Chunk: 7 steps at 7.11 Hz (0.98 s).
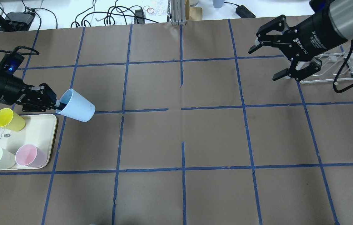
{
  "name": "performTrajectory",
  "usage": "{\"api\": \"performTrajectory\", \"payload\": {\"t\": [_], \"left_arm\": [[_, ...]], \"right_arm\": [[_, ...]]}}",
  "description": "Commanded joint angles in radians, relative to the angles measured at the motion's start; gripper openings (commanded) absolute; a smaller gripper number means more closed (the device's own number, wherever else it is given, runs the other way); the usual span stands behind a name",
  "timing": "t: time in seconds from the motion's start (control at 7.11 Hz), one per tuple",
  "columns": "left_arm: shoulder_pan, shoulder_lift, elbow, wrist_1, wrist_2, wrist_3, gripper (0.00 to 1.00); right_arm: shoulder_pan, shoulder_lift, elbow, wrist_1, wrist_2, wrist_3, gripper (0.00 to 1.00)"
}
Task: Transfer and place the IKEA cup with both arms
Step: 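Lower the light blue cup onto the white tray with the left gripper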
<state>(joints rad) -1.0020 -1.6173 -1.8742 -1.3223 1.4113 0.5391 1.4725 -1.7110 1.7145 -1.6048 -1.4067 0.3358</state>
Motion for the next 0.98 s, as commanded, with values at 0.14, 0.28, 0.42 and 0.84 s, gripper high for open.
{"api": "performTrajectory", "payload": {"t": [0.14,0.28,0.42,0.84], "left_arm": [[0.058,-0.2,0.067,0.253,0.121,0.166,0.0],[0.101,-0.249,0.084,0.256,0.114,0.17,0.0],[0.1,-0.256,0.072,0.253,0.1,0.159,0.0],[0.089,-0.283,0.072,0.256,0.092,0.145,0.0]], "right_arm": [[0.106,0.002,0.0,-0.001,-0.224,-0.104,1.0],[0.106,0.004,0.005,-0.001,-0.216,-0.103,1.0],[0.103,0.005,0.005,-0.001,-0.221,-0.101,1.0],[0.101,0.005,-0.001,-0.009,-0.219,-0.095,1.0]]}}
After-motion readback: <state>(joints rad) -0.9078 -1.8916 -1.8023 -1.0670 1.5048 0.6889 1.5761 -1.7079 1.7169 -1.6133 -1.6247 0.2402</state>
